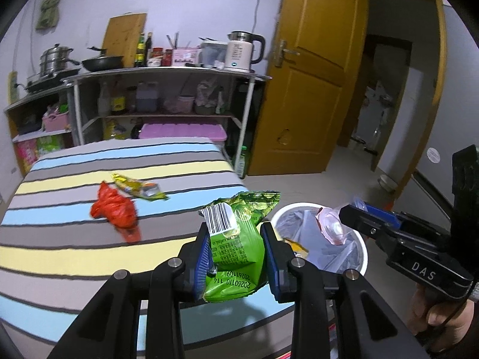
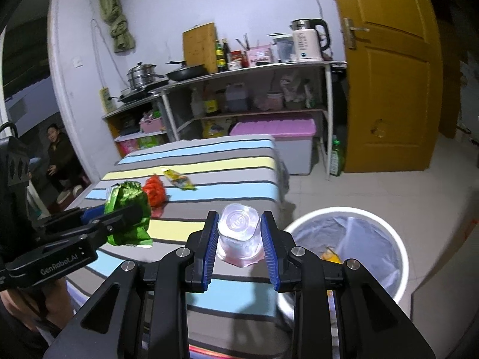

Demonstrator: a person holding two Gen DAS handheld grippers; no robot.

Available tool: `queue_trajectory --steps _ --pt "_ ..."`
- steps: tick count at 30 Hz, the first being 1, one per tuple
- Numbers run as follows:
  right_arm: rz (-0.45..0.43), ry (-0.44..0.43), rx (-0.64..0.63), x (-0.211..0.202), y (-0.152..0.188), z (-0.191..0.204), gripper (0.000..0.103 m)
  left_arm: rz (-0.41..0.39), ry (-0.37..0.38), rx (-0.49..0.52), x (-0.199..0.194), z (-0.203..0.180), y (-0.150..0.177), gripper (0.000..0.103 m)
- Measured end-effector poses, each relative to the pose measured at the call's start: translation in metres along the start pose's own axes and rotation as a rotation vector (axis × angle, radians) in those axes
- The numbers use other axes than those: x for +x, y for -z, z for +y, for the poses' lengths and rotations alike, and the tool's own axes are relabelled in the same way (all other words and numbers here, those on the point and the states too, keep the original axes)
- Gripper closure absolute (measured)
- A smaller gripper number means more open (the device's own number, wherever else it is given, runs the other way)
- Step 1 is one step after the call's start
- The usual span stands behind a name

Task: Collect trash
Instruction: 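Carry the green snack bag and clear cup toward the trash bin with both tools, then open both tools to drop the green bag and clear cup into the bin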

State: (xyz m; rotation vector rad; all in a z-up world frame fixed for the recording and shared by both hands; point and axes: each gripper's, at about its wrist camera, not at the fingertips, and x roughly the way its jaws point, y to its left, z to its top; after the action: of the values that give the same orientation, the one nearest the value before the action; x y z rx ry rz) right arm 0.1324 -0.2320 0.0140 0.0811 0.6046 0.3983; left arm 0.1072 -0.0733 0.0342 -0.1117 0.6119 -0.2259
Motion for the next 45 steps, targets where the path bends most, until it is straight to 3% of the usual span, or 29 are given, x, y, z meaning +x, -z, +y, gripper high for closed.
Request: queue_trajectory --steps 21,38,45 --pt "0.028 0.137 0.139 0.001 0.015 -0.091 0.073 0.080 0.137 0.093 0.081 -0.073 -0.005 0.070" --pt "0.100 0.179 0.207 0.021 0.035 -0.134 0.073 0.176 0.198 0.112 0.144 -0.097 0.004 0.069" --pt "0.150 0.201 0.202 0.035 0.039 -0.140 0.072 0.213 0.230 0.097 0.165 -0.094 0.006 0.064"
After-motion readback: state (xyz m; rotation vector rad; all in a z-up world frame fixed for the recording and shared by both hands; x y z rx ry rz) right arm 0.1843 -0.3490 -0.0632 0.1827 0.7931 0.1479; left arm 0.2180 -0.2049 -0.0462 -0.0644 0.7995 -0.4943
